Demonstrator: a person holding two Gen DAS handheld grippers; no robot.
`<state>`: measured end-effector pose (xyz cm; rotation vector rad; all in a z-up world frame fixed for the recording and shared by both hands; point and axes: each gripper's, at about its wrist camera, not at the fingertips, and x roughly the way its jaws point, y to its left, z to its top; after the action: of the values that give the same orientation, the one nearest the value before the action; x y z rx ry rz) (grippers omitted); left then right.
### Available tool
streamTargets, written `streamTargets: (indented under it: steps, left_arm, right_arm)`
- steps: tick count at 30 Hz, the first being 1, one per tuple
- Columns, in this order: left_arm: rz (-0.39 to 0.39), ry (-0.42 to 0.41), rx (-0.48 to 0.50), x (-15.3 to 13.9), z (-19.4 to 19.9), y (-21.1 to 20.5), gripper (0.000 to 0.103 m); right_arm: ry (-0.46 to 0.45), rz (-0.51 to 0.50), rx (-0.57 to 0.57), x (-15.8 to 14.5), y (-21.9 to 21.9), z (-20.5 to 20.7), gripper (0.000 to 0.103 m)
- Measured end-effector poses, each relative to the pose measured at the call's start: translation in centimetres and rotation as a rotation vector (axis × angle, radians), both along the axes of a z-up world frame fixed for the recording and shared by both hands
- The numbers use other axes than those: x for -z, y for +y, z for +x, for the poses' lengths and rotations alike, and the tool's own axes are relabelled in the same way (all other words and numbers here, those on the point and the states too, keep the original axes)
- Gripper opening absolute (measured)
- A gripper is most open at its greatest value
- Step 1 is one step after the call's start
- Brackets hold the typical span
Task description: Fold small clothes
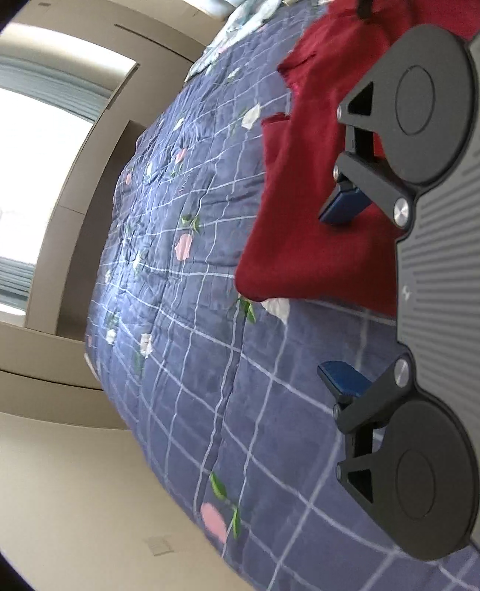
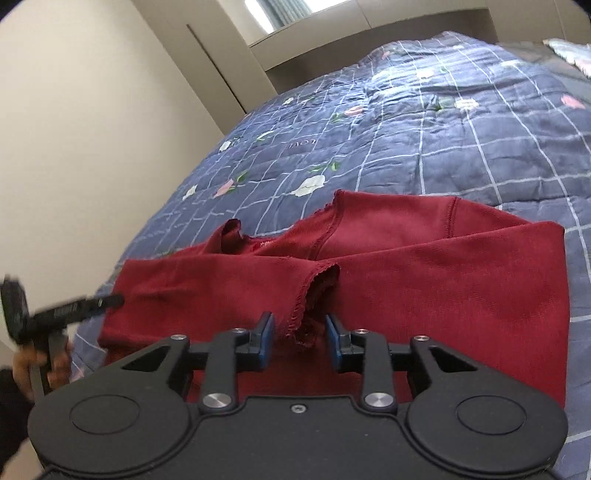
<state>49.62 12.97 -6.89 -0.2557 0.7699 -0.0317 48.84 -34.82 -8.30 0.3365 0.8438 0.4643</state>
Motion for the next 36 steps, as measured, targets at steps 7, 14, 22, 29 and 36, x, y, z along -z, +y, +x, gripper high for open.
streamTargets:
  steps: [7, 14, 22, 29, 36]
  left_arm:
    - [-0.012, -0.070, 0.064, -1.4, -0.1, -1.3, 0.009]
    - [0.115, -0.067, 0.013, -1.8, 0.0, -1.7, 0.008]
    - [0.101, -0.002, -0.026, 0.5, 0.2, -0.6, 0.037]
    - [0.080, -0.081, -0.015, -0.9, -0.6, 0.3, 0.080]
    - [0.040, -0.056, 0.015, 0.0, -2.1, 0.4, 0.085]
  right_arm:
    - [-0.086, -0.047, -0.005, -1.9, 1.2, -1.9, 0.010]
    - [-0.002, 0.042, -0.005, -1.9, 1.4, -3.4, 0.010]
    - [0.000, -0.019, 0.006, 0.0, 3.0, -3.2, 0.015]
    - [-0.118, -0.118, 0.017, -1.5, 3.0, -4.1, 0.054]
    - [-0.088, -0.107, 0.021, -0.1, 3.9, -1.8, 0.028]
